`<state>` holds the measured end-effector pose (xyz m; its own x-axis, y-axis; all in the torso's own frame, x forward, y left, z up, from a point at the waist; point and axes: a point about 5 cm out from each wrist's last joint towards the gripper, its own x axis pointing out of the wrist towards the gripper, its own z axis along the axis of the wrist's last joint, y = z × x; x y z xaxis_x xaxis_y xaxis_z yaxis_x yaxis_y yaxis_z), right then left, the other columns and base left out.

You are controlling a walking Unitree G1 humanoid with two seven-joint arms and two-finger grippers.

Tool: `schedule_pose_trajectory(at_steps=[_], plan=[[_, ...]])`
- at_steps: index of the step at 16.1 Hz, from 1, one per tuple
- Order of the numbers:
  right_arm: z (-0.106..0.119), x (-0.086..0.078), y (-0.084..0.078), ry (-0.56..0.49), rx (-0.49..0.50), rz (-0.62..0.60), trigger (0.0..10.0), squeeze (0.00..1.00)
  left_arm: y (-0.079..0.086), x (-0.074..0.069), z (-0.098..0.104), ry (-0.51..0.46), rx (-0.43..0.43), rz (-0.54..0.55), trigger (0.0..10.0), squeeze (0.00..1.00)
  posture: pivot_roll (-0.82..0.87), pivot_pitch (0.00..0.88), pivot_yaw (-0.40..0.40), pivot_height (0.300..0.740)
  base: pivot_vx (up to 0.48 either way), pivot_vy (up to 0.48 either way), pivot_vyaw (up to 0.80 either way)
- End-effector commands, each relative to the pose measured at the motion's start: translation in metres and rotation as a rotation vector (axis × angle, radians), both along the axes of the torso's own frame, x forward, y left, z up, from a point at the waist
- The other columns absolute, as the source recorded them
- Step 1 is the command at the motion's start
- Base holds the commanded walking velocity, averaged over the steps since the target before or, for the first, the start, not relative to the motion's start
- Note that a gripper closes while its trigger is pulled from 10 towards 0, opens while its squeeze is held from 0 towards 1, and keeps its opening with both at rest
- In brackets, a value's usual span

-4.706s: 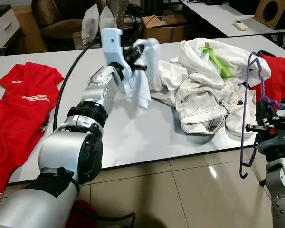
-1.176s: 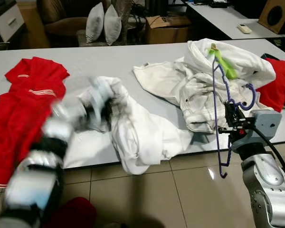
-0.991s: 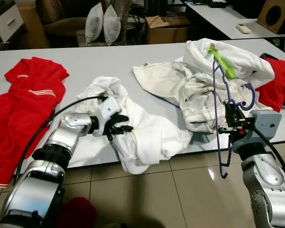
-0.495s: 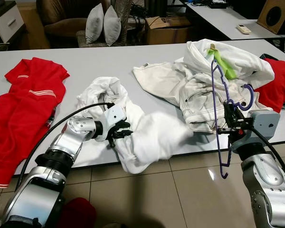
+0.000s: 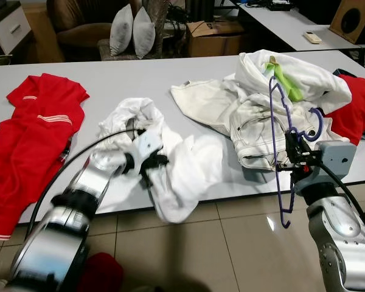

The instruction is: Hang hanger

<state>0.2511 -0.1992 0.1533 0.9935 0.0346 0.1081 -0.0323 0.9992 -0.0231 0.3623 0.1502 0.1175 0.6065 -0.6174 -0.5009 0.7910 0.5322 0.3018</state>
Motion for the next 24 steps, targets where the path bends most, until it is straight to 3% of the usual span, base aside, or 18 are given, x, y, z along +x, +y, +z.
schedule_pose_trajectory(at_steps=[1,4,6,7,8,9,10,11,14,16,18,19,20,21,23,24], plan=[[0.000,0.002,-0.005,0.010,-0.019,-0.019,10.0,0.00,-0.001,0.010,0.012,-0.078,0.035,0.036,0.0,0.00,-0.23,0.000,0.046,0.740,0.000,0.000,0.00],[-0.001,-0.001,-0.004,0.010,-0.018,-0.036,10.0,0.00,0.010,0.031,0.041,-0.264,0.123,0.187,0.0,0.00,-0.26,0.000,0.068,0.740,0.000,0.000,0.00],[-0.001,-0.003,-0.005,0.008,-0.017,-0.045,10.0,0.00,0.021,0.036,0.053,-0.337,0.115,0.252,0.0,0.00,-0.28,0.000,0.071,0.740,0.000,0.000,0.00],[0.000,-0.004,-0.006,0.007,-0.018,-0.046,10.0,0.00,0.022,0.037,0.058,-0.360,0.090,0.250,1.5,0.00,-0.28,0.000,0.071,0.740,0.000,0.000,0.00],[0.001,-0.005,-0.008,0.007,-0.021,-0.049,10.0,0.00,0.019,0.037,0.064,-0.348,-0.028,0.242,10.0,0.00,-0.28,0.000,0.062,0.740,0.000,0.000,0.00],[0.001,-0.005,-0.010,0.008,-0.022,-0.052,10.0,0.00,0.018,0.037,0.067,-0.338,-0.089,0.237,10.0,0.00,-0.28,0.000,0.062,0.740,0.000,0.000,0.00],[0.000,-0.006,-0.013,0.014,-0.022,-0.058,10.0,0.00,0.021,0.037,0.066,-0.333,-0.090,0.240,10.0,0.27,-0.26,0.000,0.048,0.740,0.000,0.000,0.00],[-0.001,-0.006,-0.013,0.022,-0.022,-0.059,10.0,0.00,0.026,0.036,0.063,-0.339,-0.041,0.263,10.0,1.00,-0.26,0.000,0.042,0.740,0.000,0.000,0.00],[-0.004,-0.004,-0.008,0.043,-0.022,-0.042,10.0,0.00,0.048,0.037,0.060,-0.355,0.069,0.373,10.0,1.00,-0.25,0.000,0.032,0.740,0.000,0.000,0.00],[-0.004,-0.004,-0.004,0.044,-0.018,-0.028,10.0,0.00,0.047,0.036,0.065,-0.301,-0.080,0.356,10.0,1.00,-0.26,0.000,0.028,0.740,0.000,0.000,0.00],[-0.003,-0.003,-0.006,0.045,-0.019,-0.028,10.0,0.00,0.032,0.034,0.075,-0.237,-0.285,0.204,10.0,1.00,-0.26,0.000,0.030,0.740,0.000,0.000,0.00],[-0.002,-0.002,-0.007,0.043,-0.019,-0.029,10.0,0.00,0.026,0.032,0.078,-0.226,-0.324,0.128,10.0,1.00,-0.26,0.000,0.029,0.740,0.000,0.000,0.00],[-0.002,-0.002,-0.008,0.043,-0.019,-0.030,10.0,0.00,0.021,0.029,0.079,-0.207,-0.345,0.045,10.0,1.00,-0.26,0.000,0.029,0.740,0.000,0.000,0.00],[-0.003,-0.002,-0.008,0.043,-0.017,-0.031,10.0,0.00,0.009,0.018,0.067,-0.128,-0.297,-0.127,10.0,1.00,-0.24,0.000,0.035,0.740,0.000,0.000,0.00],[-0.004,-0.002,-0.006,0.044,-0.014,-0.031,10.0,0.00,0.004,0.009,0.051,-0.053,-0.243,-0.210,10.0,0.97,-0.24,0.000,0.038,0.740,0.000,0.000,0.00],[-0.006,-0.003,-0.003,0.048,-0.008,-0.028,10.0,0.00,-0.002,0.000,0.032,-0.001,-0.183,-0.266,10.0,0.00,-0.24,0.000,0.037,0.740,0.000,0.000,0.00]])
